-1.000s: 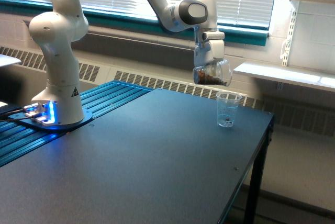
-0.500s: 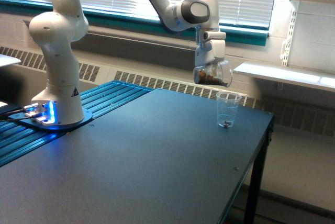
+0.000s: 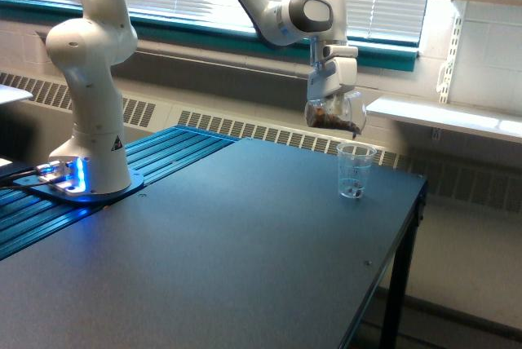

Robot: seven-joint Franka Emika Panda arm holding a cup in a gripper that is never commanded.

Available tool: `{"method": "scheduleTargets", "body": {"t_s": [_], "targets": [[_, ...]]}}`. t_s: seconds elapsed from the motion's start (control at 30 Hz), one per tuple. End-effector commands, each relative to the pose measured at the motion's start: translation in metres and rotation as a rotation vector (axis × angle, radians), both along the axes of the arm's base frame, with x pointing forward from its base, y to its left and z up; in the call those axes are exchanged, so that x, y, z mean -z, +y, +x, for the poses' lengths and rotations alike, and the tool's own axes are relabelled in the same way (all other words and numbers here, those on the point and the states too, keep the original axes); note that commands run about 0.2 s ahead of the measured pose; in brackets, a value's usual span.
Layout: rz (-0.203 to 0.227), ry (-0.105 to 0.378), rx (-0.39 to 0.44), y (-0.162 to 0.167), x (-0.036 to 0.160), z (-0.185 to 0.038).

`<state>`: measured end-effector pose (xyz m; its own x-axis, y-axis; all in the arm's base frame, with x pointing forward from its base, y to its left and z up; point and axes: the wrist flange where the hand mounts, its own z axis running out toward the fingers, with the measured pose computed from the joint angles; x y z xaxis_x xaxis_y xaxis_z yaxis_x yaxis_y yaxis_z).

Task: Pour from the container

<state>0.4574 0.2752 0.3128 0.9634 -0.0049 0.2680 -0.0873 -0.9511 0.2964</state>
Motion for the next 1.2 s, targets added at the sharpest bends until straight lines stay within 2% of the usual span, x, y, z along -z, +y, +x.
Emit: {"method": "scheduleTargets", "body": {"t_s": [0.03,1.2], "targets": [[-0.033,0.003,-0.024,0.007,-0.003,0.0],[-0.077,0.028,-0.05,0.02,-0.003,0.005]]}}
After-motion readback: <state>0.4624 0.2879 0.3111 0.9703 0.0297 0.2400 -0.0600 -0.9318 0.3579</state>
